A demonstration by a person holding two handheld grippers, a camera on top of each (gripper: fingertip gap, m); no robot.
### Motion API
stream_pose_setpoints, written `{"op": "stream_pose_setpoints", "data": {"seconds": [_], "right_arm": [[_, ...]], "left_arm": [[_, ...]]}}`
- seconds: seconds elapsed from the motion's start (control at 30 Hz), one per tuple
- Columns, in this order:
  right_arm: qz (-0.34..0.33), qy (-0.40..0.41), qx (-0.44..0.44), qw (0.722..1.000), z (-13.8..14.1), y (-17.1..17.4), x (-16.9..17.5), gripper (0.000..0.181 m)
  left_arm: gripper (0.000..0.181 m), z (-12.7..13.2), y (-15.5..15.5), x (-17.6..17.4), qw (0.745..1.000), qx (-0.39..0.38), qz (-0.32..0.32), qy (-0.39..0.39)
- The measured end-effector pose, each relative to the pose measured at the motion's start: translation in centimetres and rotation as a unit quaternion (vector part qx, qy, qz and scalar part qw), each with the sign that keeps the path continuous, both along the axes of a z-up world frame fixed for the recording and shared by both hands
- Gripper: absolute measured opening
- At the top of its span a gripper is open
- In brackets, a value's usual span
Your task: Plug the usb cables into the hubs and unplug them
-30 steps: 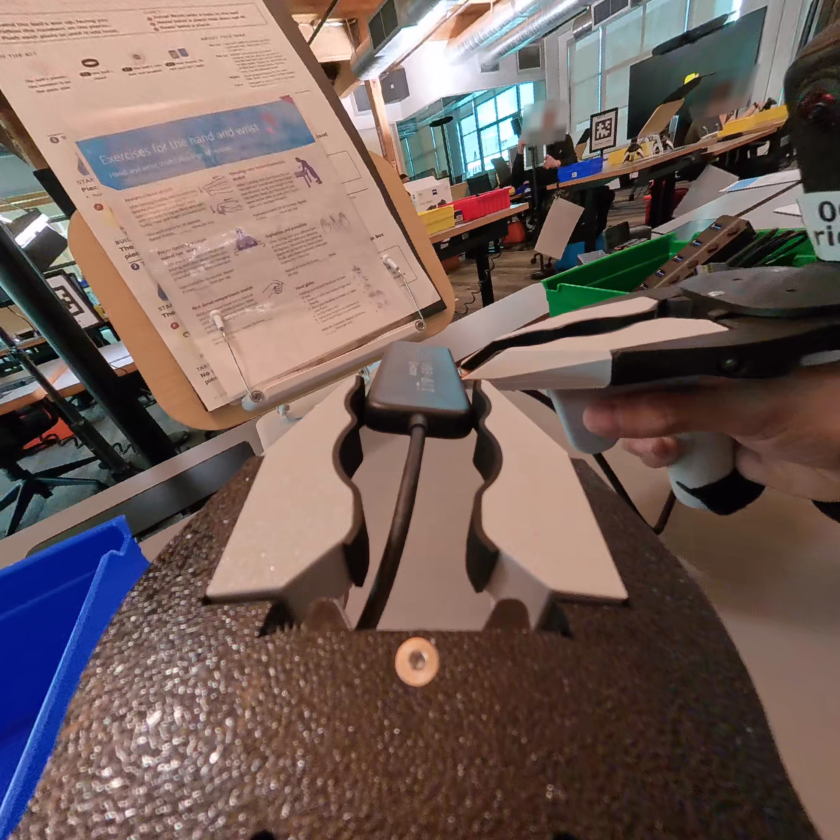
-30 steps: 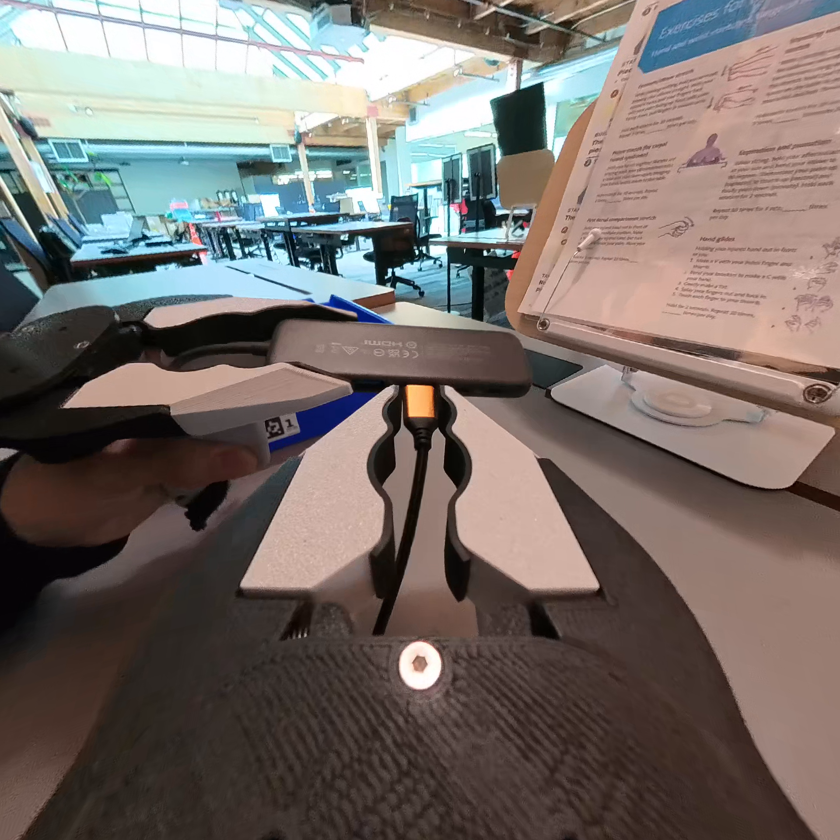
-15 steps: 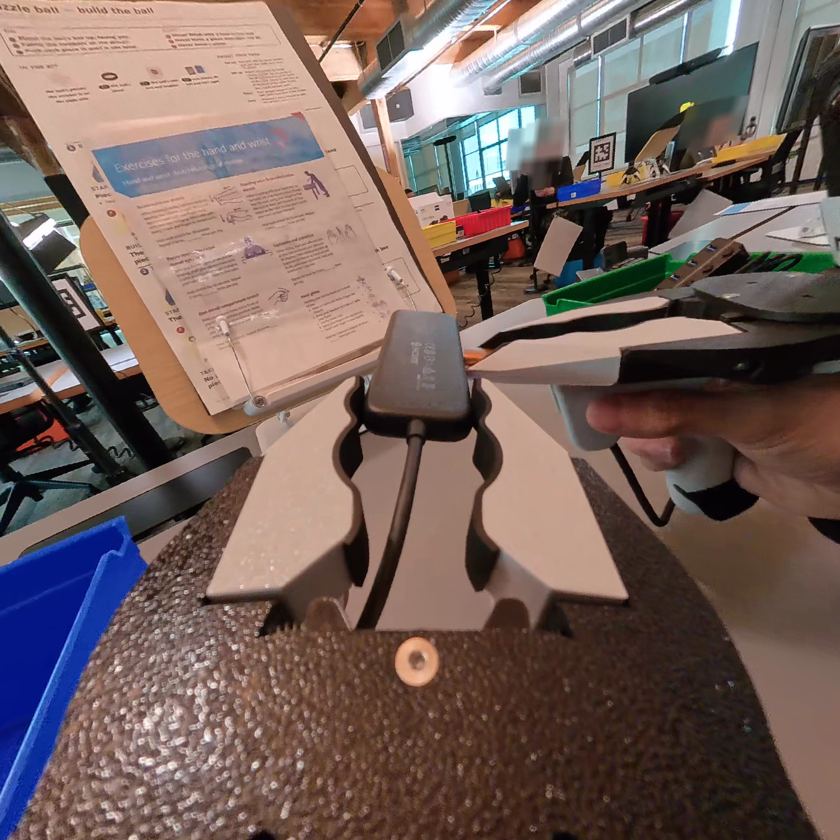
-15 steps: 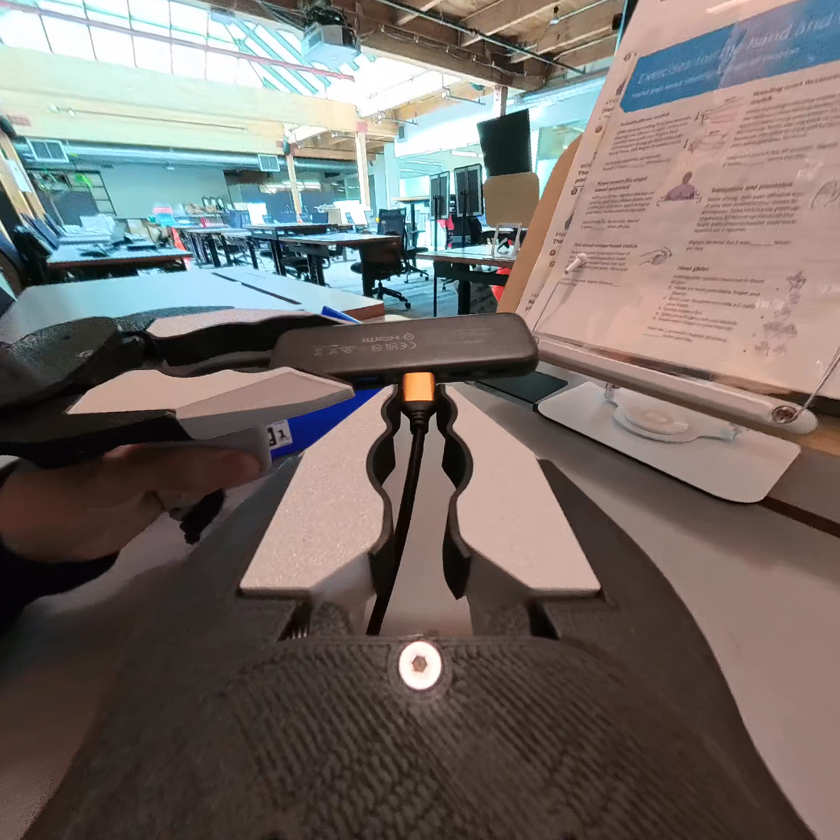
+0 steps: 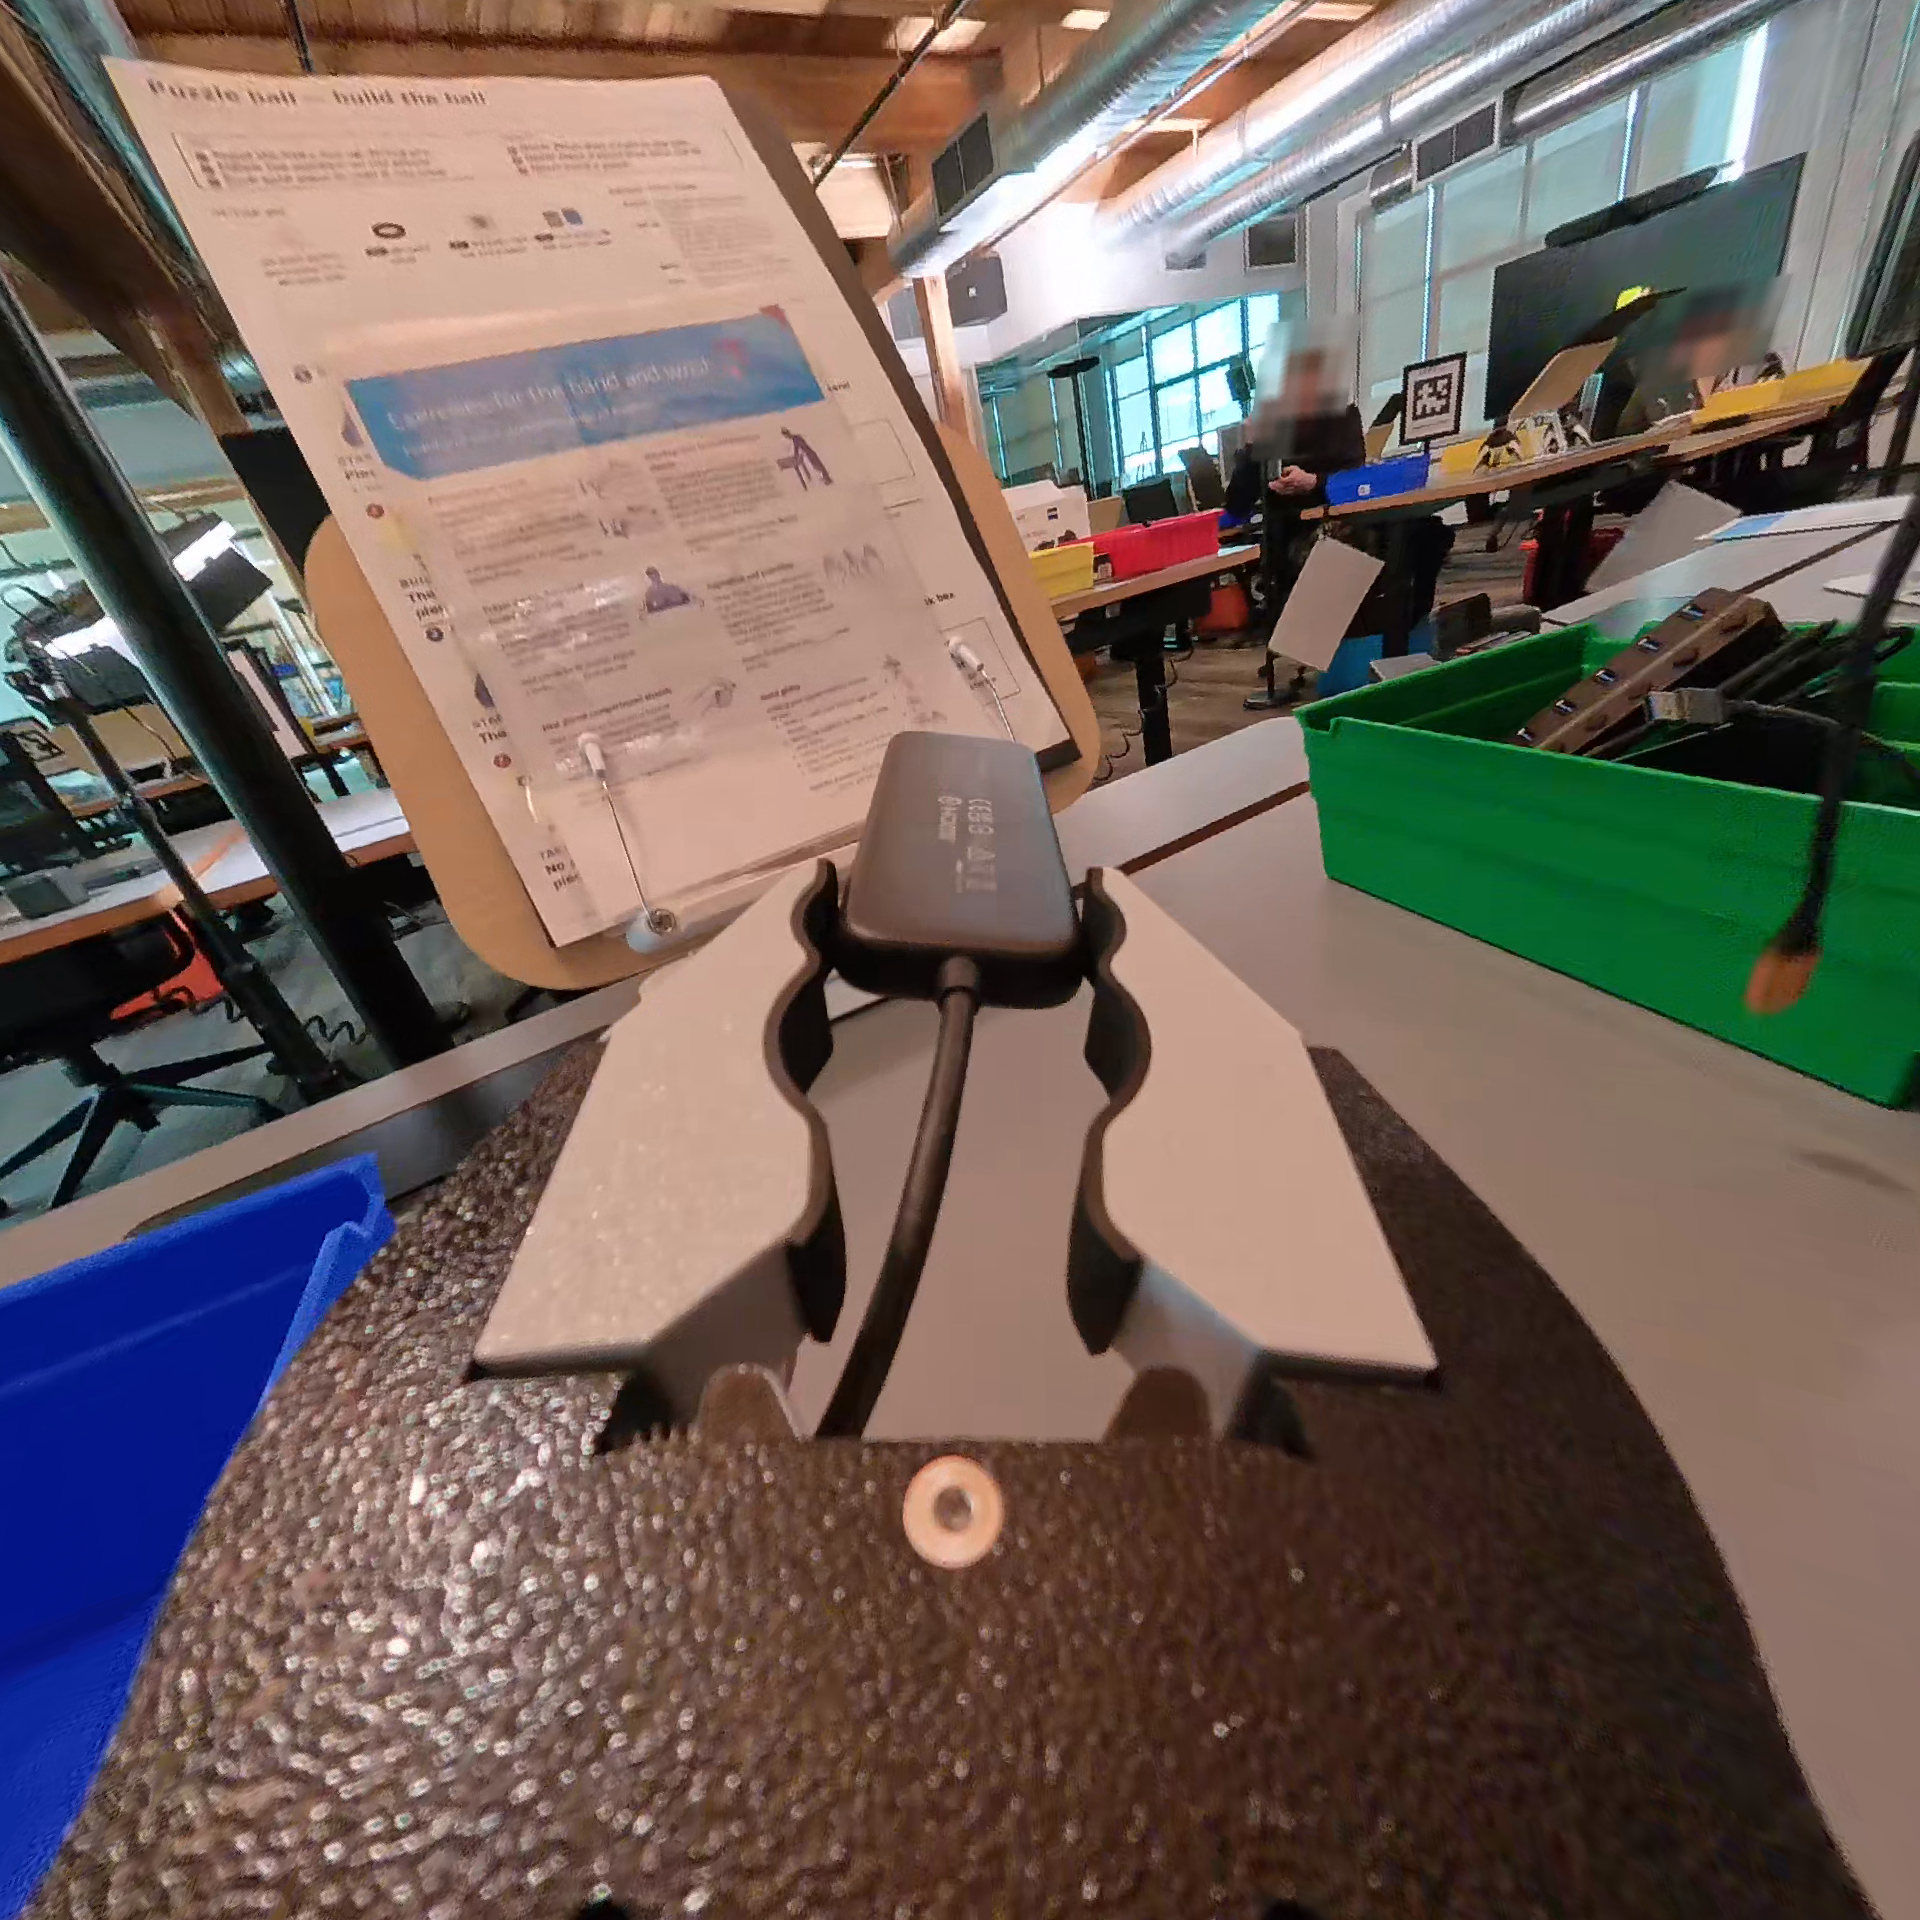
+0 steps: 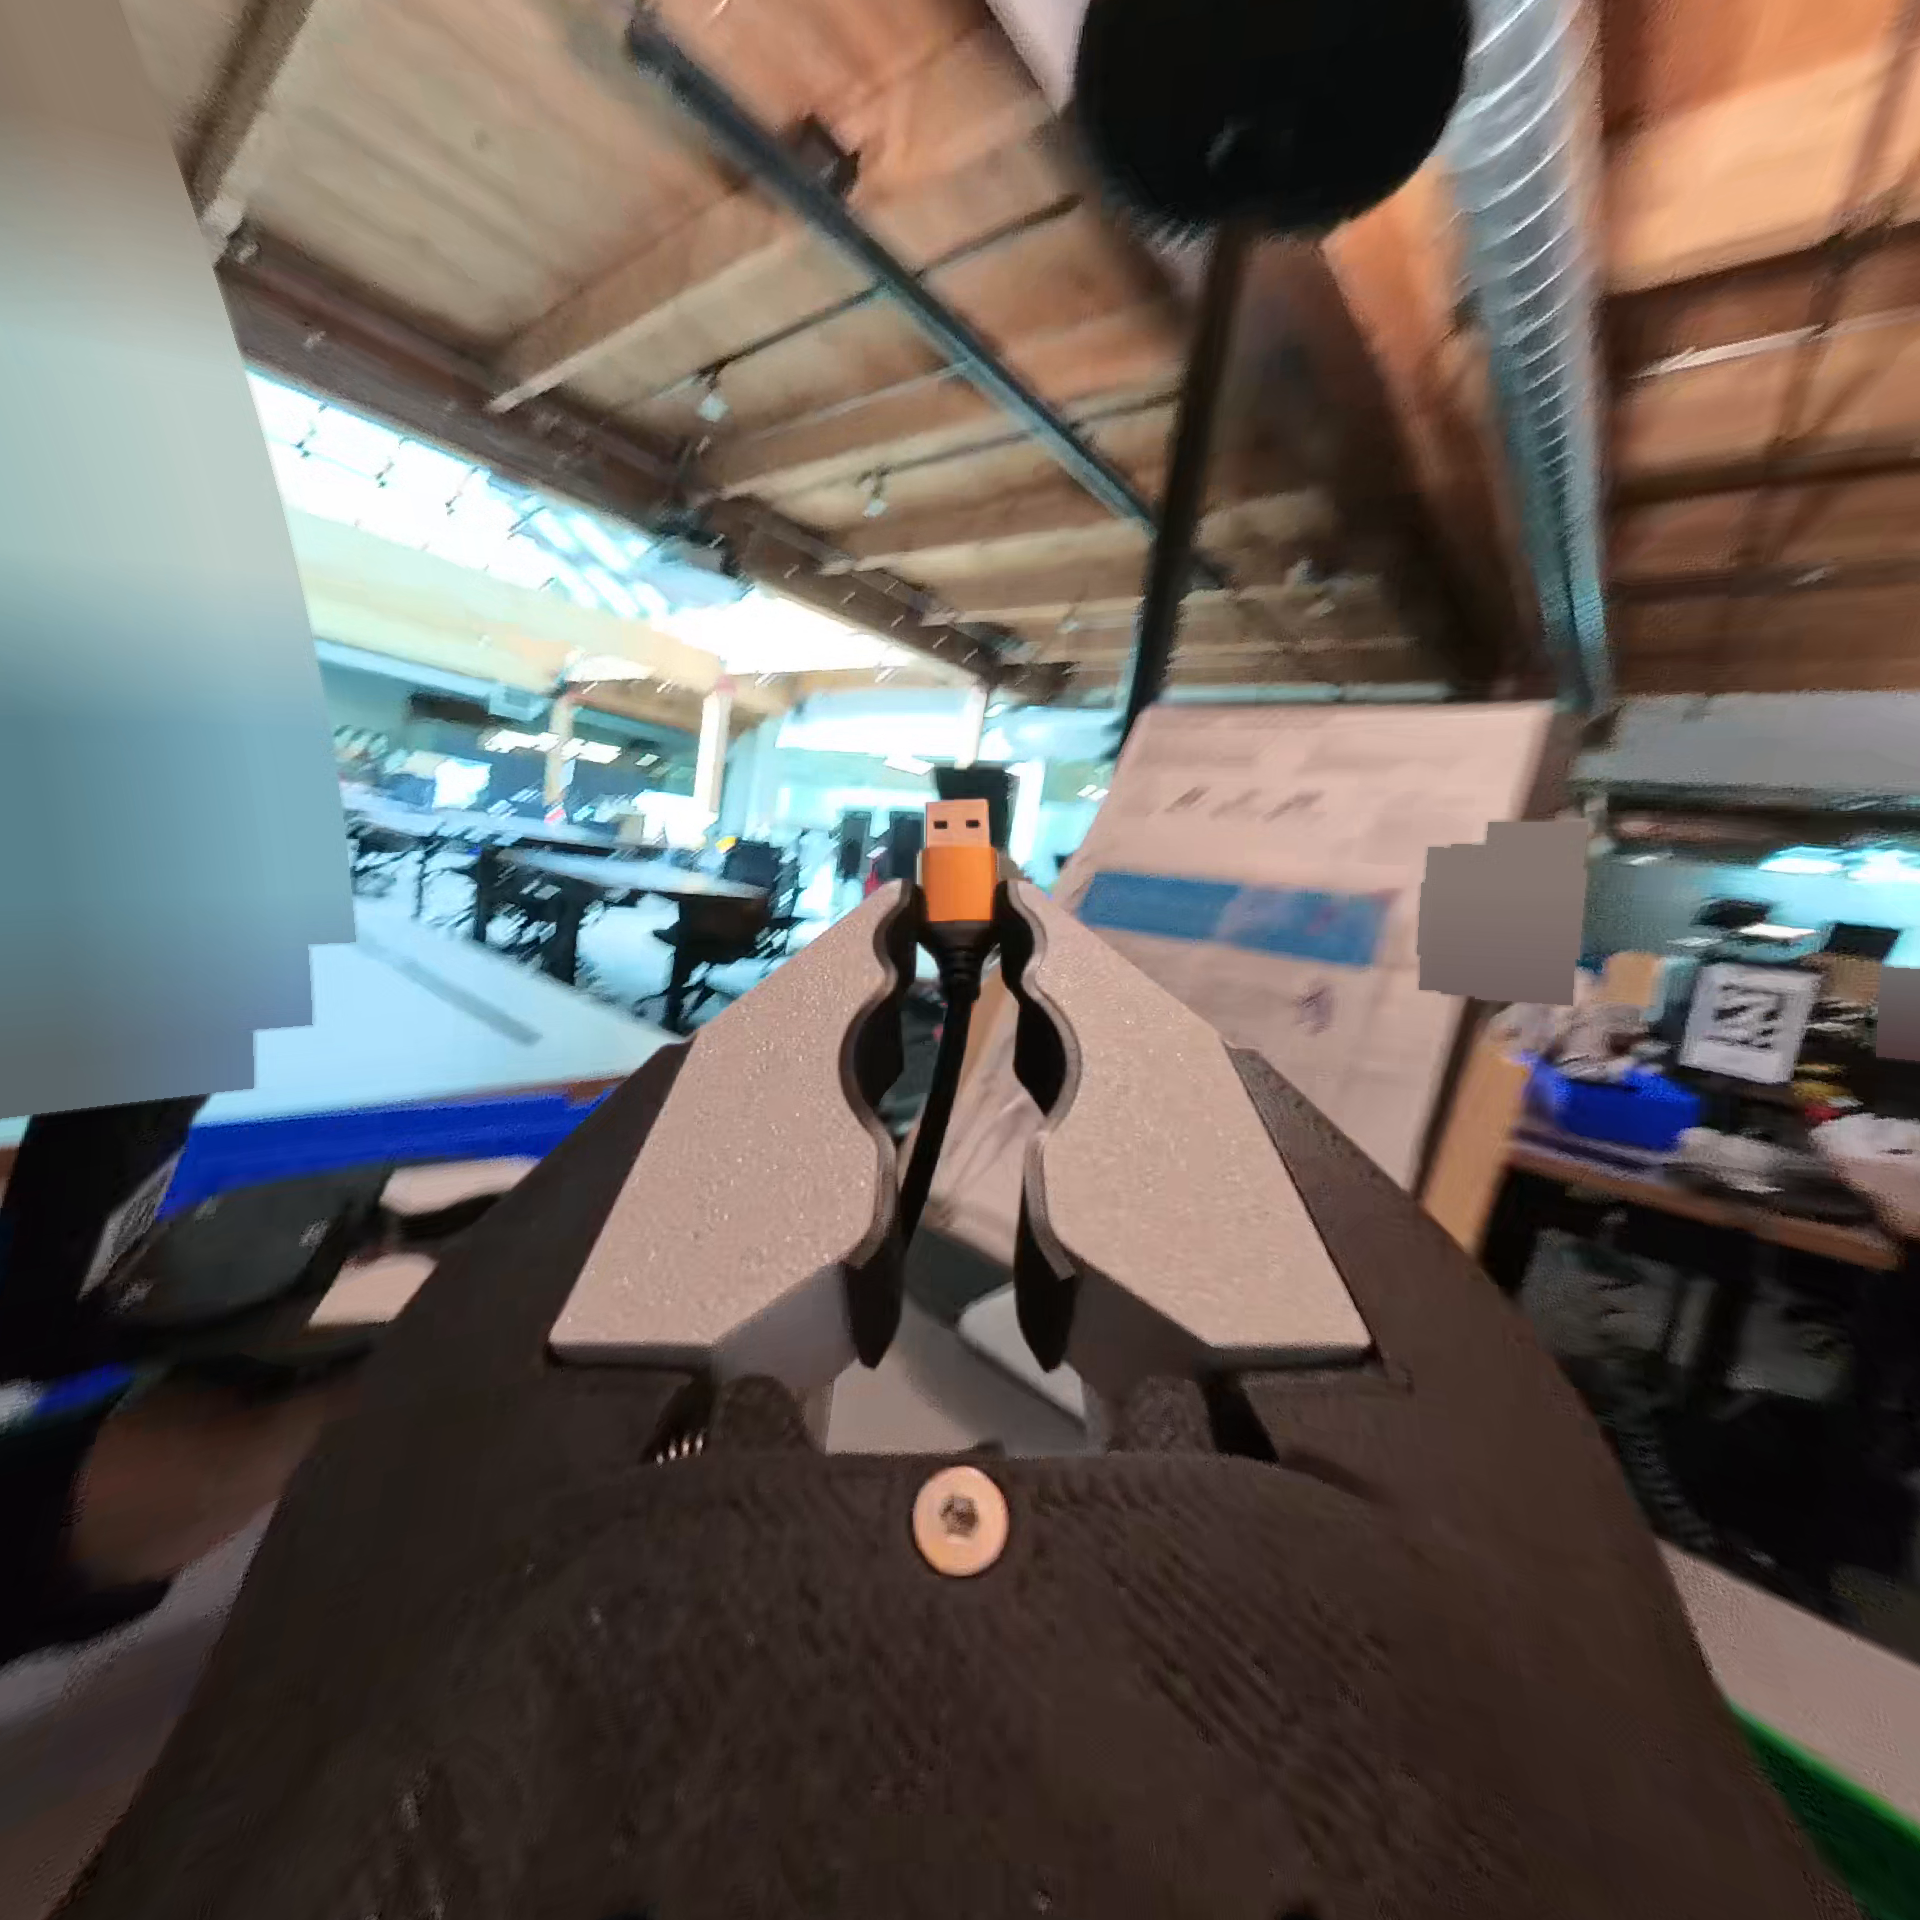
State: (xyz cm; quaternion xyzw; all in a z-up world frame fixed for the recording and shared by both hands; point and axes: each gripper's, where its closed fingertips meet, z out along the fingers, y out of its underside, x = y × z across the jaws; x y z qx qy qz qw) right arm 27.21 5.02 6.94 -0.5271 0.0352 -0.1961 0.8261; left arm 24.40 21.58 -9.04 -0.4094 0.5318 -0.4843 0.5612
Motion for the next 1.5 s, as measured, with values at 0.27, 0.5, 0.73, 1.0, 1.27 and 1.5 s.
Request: {"op": "stream_pose_setpoints", "data": {"seconds": [0.27,0.5,0.73,1.0,1.27,1.5], "right_arm": [[-0.171,-0.065,-0.002,0.983,6.1,-10.4,3.9,0.013],[-0.25,-0.018,-0.025,0.968,2.1,-14.7,9.0,0.014],[-0.193,-0.002,-0.195,0.962,-9.7,-11.0,11.3,0.014],[-0.137,0.015,-0.119,0.983,-6.6,-12.1,10.5,0.013],[-0.172,-0.024,-0.038,0.984,1.6,-15.3,10.9,0.013],[-0.166,0.069,-0.134,0.975,-7.4,-13.6,12.7,0.013]], "left_arm": [[0.045,-0.5,0.1,0.2,1.0,-0.017,-0.009,0.015],[0.045,-0.9,-0.1,0.3,0.999,-0.021,-0.017,0.022],[0.045,-1.3,-0.4,0.5,0.999,-0.022,-0.026,0.031],[0.045,-1.6,-0.5,0.6,0.999,-0.023,-0.029,0.037],[0.045,-1.7,-0.7,0.7,0.998,-0.029,-0.038,0.04],[0.045,-1.8,-0.8,0.7,0.998,-0.026,-0.038,0.042]]}}
